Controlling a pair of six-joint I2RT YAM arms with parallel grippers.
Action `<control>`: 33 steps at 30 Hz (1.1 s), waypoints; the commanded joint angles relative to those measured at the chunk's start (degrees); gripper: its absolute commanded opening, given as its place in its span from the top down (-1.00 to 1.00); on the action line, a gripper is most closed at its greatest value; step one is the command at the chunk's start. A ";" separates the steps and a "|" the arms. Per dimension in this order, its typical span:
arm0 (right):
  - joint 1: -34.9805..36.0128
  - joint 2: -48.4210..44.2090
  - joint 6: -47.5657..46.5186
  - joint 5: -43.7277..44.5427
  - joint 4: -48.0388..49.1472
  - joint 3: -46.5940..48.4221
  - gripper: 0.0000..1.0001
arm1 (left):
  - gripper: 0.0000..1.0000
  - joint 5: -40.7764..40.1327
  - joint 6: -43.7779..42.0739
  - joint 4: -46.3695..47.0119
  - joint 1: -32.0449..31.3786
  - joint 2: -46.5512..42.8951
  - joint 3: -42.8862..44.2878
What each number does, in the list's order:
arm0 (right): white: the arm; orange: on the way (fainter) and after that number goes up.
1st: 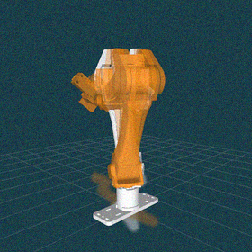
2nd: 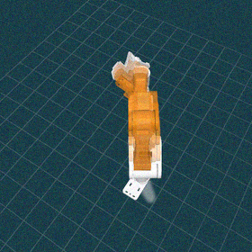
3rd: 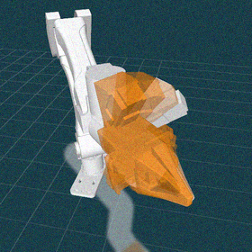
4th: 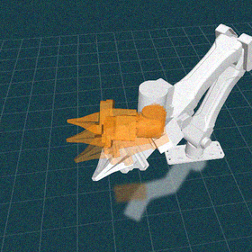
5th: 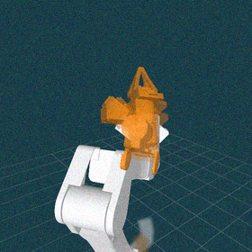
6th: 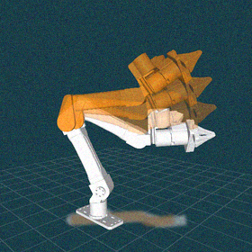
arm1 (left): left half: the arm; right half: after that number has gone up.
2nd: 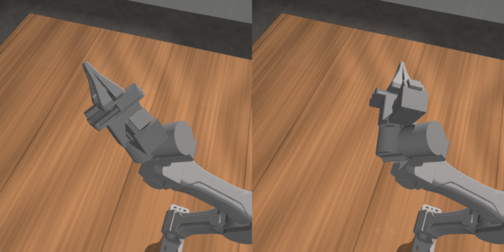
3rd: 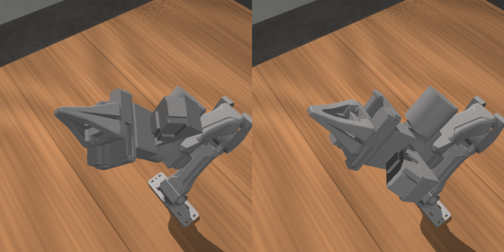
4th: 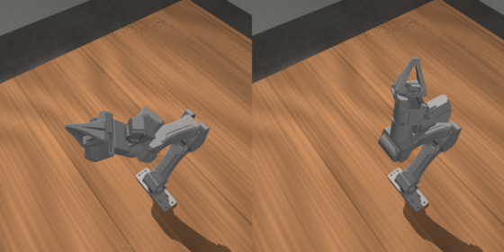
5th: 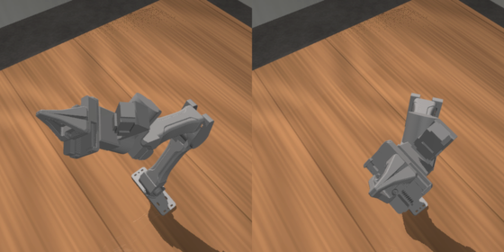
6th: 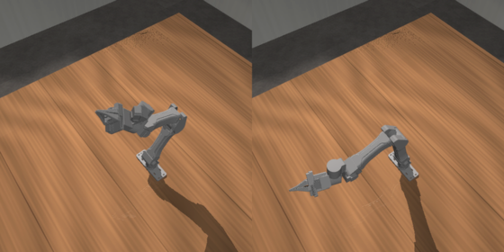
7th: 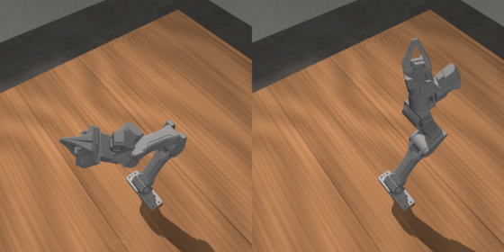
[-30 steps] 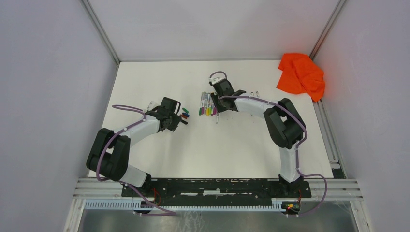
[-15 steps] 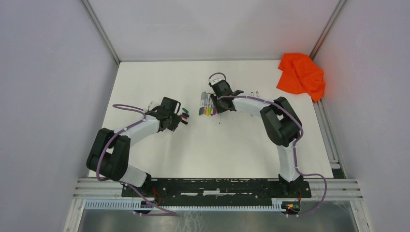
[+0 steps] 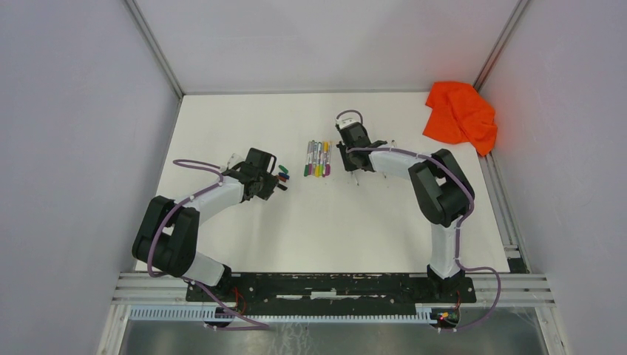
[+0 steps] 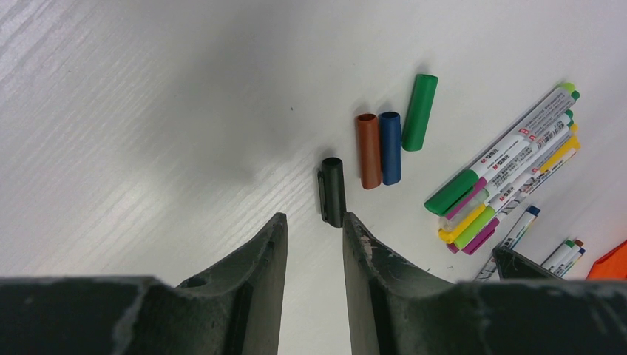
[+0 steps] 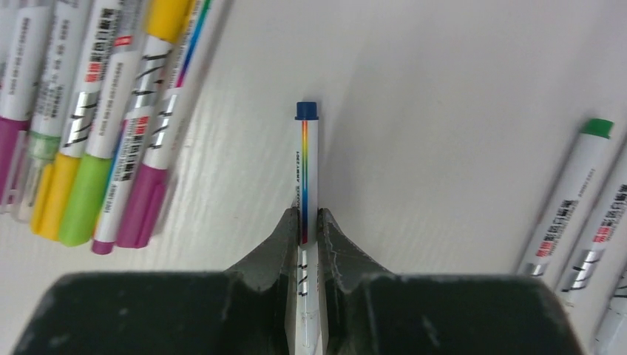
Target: Open the pen caps
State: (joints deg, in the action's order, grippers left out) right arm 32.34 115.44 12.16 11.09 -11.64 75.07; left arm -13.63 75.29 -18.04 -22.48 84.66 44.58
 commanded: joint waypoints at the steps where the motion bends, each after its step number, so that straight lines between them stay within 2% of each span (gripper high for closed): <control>1: -3.31 -0.79 -0.73 2.02 -2.65 -4.31 0.73 | 0.21 0.44 -2.47 1.65 0.13 0.29 -0.46; 16: -10.82 -2.67 -2.23 3.08 -1.64 -6.27 0.70 | 0.21 0.59 -2.77 2.23 0.15 0.50 -0.72; 28: -12.13 -1.98 -2.98 5.34 -2.81 -3.58 0.59 | 0.21 0.50 -3.27 2.16 0.12 -0.18 -0.63; 33: -12.18 -2.56 -3.68 5.58 -3.64 -1.35 0.46 | 0.21 0.70 -3.30 2.20 0.14 -0.29 -0.63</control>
State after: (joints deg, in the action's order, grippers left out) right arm 20.51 112.44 9.85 14.72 -11.51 71.22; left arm -13.13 75.13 -17.15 -22.48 84.73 43.94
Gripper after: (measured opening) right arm 0.246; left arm 0.397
